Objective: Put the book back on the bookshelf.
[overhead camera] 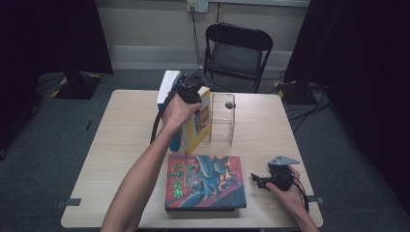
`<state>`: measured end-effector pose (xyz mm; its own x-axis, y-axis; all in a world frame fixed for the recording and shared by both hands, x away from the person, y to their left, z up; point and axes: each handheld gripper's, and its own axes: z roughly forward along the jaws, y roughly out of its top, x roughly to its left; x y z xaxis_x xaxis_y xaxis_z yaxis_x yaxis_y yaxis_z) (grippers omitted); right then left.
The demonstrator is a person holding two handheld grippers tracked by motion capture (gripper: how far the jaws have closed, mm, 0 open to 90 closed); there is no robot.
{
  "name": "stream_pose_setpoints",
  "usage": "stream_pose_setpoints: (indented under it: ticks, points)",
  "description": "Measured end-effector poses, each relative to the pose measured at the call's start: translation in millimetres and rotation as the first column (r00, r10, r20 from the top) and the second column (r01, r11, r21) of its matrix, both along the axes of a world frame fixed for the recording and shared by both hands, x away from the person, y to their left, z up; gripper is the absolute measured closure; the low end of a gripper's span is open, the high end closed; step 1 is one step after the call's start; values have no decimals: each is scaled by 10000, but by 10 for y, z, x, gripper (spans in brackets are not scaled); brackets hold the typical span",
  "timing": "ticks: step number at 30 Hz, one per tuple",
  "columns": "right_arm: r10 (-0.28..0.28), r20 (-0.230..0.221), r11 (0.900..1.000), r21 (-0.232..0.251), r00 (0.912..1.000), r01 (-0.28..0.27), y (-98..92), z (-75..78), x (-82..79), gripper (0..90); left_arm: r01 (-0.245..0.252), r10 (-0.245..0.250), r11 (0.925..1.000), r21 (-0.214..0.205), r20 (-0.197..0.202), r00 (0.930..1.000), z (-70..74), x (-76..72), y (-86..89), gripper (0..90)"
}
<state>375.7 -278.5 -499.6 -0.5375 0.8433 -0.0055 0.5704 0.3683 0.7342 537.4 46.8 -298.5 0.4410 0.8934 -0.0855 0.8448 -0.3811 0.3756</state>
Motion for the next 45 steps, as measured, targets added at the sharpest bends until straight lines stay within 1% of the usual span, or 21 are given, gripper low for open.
stream_pose_setpoints:
  ticks: [2,6,7,8,9,11,15,20,23,25,26,29,32,33,34,37,39,40,42,44,45]
  points:
    - [-1,0,10000,0,10000,1,1,0,0,137,-222,223,9997,-65,109,9997,-2,6,-12,755]
    - [-17,-20,10000,6,10000,17,13,0,5,137,-167,175,9996,-234,350,9992,-5,48,-41,756]
    - [-22,-12,10000,-5,10000,22,14,0,5,137,-317,327,9990,-301,333,9989,-5,62,-52,756]
    - [-19,-16,10000,0,10000,19,14,0,6,137,-302,311,9992,-266,334,9990,5,78,-50,757]
    - [-20,-16,10000,1,10000,20,14,0,5,136,-146,153,9997,-188,360,9992,10,101,-49,757]
    - [-23,-18,10000,1,10000,23,15,0,5,137,-264,269,9995,-142,315,9991,15,157,-54,757]
    - [-17,-15,10000,-1,10000,17,14,0,5,137,-500,515,9981,-371,397,9979,27,280,-66,757]
    - [15,-11,10000,0,10000,-15,14,0,8,137,-326,338,9991,-266,484,9983,9,384,-101,756]
    - [32,-3,10000,-1,10000,-32,15,0,8,137,-376,407,9979,-528,596,9974,-20,386,-97,748]
    - [62,5,10000,-5,10000,-62,15,0,7,137,-306,363,9963,-798,708,9968,-3,378,-72,727]
    - [62,5,10000,-4,10000,-62,15,0,7,137,-414,486,9943,-980,727,9962,11,360,-64,717]
    - [62,4,10000,-6,10000,-62,15,0,7,137,-49,145,9946,-1041,916,9957,72,303,-61,660]
    - [61,2,10000,-6,10000,-61,15,0,7,137,-201,290,9971,-735,1229,9920,96,246,-47,604]
    - [59,2,10000,-6,10000,-59,15,0,7,137,-217,315,9967,-777,1269,9914,103,224,-34,582]
    - [59,4,10000,-9,10000,-59,15,0,7,137,-230,337,9971,-726,1493,9882,101,196,-27,581]
    - [57,3,10000,-8,10000,-57,15,0,7,137,140,-2,9967,-794,1712,9852,90,133,-13,559]
    - [54,3,10000,-10,10000,-54,15,0,7,137,108,57,9963,-857,1901,9818,96,94,9,532]
    - [57,3,10000,-9,10000,-57,15,0,7,137,148,45,9957,-910,2084,9780,100,74,15,520]
    - [54,0,10000,-5,10000,-54,16,0,6,137,569,-336,9947,-857,2525,9670,123,13,27,503]
    - [60,-2,10000,-3,10000,-60,17,0,4,138,687,-405,9936,-899,2846,9578,135,-35,63,494]
    - [60,-2,10000,-3,10000,-60,18,0,3,137,662,-368,9936,-912,2929,9554,131,-57,79,492]
